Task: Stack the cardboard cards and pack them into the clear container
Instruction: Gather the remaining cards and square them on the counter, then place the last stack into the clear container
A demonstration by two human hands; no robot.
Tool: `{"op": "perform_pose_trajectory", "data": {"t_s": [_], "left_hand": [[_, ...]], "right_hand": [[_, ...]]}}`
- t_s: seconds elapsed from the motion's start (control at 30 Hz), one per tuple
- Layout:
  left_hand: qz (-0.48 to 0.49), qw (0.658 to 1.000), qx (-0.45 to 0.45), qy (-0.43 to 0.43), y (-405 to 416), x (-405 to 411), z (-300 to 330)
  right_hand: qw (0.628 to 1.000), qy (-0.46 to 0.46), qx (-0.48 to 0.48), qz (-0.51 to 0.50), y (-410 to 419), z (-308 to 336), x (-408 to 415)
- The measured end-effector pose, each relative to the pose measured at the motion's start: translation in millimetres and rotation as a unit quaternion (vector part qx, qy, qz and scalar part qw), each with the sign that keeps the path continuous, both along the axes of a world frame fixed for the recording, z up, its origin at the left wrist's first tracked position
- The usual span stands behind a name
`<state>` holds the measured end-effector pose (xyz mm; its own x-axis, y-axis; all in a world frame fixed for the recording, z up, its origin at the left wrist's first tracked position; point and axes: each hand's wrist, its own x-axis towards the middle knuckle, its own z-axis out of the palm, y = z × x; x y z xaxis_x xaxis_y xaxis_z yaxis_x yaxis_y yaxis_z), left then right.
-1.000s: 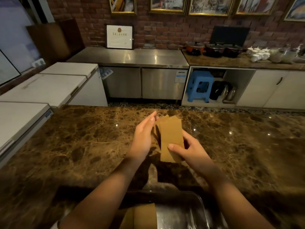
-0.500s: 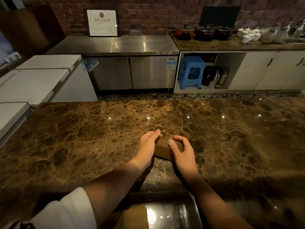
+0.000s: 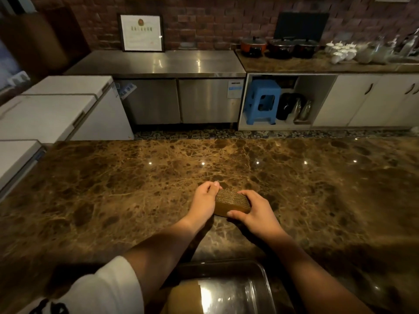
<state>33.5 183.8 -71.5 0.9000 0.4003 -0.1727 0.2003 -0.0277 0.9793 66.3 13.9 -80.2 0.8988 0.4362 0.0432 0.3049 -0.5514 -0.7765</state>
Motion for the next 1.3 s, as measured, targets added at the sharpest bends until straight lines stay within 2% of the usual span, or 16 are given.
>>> {"op": "perform_pose_trajectory", "data": {"t_s": [0.1, 0.17, 0.23, 0.33, 0.43, 0.5, 0.63, 0.77, 0.9, 1.1, 1.2, 1.3], "left_hand": [[-0.052, 0.999, -0.007, 0.003, 6, -6, 25], [-0.115, 0.991, 0.007, -0.064, 17, -17, 52], [-0.158, 0.978, 0.041, -0.131, 24, -38, 78], [-0.124, 0.969, 0.074, -0.202, 28, -69, 106], [-0.064, 0.962, 0.089, -0.25, 27, -98, 125], [-0.059, 0.954, 0.148, -0.255, 28, -113, 130], [-0.072, 0.945, 0.224, -0.227, 31, -134, 130], [-0.069, 0.948, 0.217, -0.224, 33, -143, 135], [-0.071, 0.954, 0.177, -0.231, 32, -149, 134], [-0.06, 0.957, 0.141, -0.246, 29, -162, 120], [-0.046, 0.97, 0.082, -0.226, 25, -181, 111], [0.001, 0.979, 0.072, -0.191, 36, -212, 100]], "right_hand": [[0.99, 0.082, 0.109, -0.04, 2, 19, -4], [0.971, 0.113, 0.204, -0.054, 2, 40, -6], [0.959, 0.116, 0.255, -0.043, 0, 65, -15], [0.924, 0.175, 0.341, -0.002, 10, 90, -39], [0.885, 0.242, 0.388, 0.084, 23, 96, -66], [0.895, 0.235, 0.36, 0.122, 28, 102, -75], [0.94, 0.11, 0.294, 0.136, 29, 112, -84], [0.943, 0.043, 0.298, 0.141, 33, 115, -101], [0.944, 0.056, 0.297, 0.134, 33, 119, -109], [0.963, 0.062, 0.221, 0.14, 22, 125, -128], [0.963, 0.132, 0.183, 0.146, 12, 126, -138], [0.962, 0.206, 0.102, 0.147, -4, 127, -140]]}}
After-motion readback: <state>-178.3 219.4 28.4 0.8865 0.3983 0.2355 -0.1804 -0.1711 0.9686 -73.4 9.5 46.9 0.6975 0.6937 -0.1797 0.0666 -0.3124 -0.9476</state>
